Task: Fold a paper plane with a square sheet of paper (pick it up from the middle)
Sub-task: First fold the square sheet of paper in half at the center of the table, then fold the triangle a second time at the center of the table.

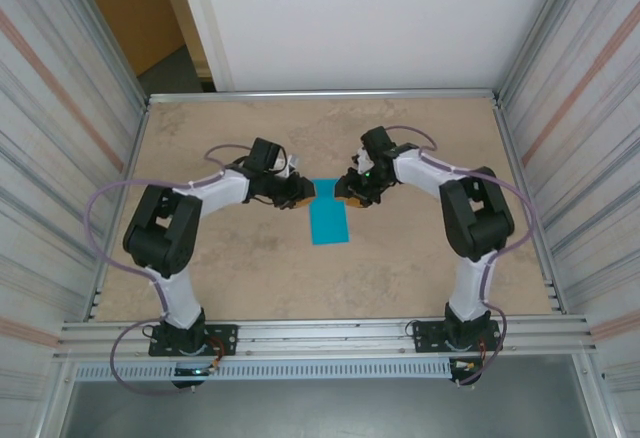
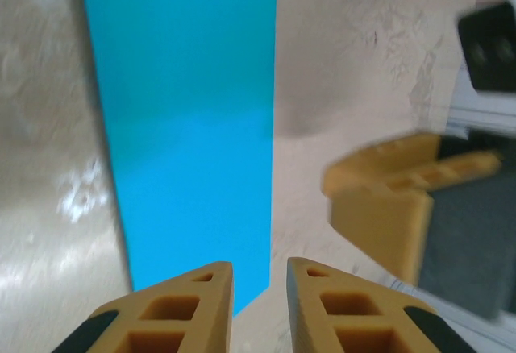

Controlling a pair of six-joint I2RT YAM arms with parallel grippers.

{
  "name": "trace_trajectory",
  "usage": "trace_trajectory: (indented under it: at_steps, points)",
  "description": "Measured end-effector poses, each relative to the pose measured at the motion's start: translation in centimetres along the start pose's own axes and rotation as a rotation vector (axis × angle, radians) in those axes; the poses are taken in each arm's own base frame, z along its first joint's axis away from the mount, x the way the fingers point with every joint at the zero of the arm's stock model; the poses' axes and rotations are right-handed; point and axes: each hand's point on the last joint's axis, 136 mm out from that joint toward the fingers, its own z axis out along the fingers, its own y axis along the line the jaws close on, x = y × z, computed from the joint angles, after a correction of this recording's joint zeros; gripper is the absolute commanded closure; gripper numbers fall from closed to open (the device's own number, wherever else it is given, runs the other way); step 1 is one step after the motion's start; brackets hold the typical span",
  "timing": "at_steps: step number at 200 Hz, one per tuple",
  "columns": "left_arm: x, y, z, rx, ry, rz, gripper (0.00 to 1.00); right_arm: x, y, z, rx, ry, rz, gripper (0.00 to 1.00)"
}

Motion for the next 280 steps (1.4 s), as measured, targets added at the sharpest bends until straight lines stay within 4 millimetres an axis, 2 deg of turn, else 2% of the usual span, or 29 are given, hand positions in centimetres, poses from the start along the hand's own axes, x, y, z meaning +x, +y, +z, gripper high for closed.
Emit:
trace_trajectory:
  at_steps: [29,49,79,111,186,235,280]
  points:
    - [-1.2,0.7,2.2,-0.016,0.008,-0.033,0.75,0.9,-2.3,-1.6,-0.006,-0.039,0.085,0.54]
    - [-0.9,1.5,3.5,-0.035,0.031,-0.06,0.75,2.1,-3.6,-1.2,0.003,-0.019,0.122,0.53]
    - [-0.5,2.4,4.4,-0.057,0.046,-0.093,0.75,4.3,-4.5,-0.1,0.001,0.045,0.146,0.54]
    - [-0.5,3.1,4.7,-0.081,0.039,-0.131,0.75,5.6,-4.2,0.4,-0.01,0.085,0.14,0.56]
    - [-0.6,3.3,4.7,-0.091,0.03,-0.18,0.76,6.9,-3.3,1.0,-0.031,0.127,0.117,0.58]
    - [-0.6,3.6,4.7,-0.119,0.047,-0.2,0.8,7.2,-3.6,1.3,-0.015,0.138,0.117,0.6]
    - [-0.6,3.7,4.8,-0.141,0.067,-0.221,0.8,7.9,-3.9,1.9,0.002,0.166,0.109,0.64]
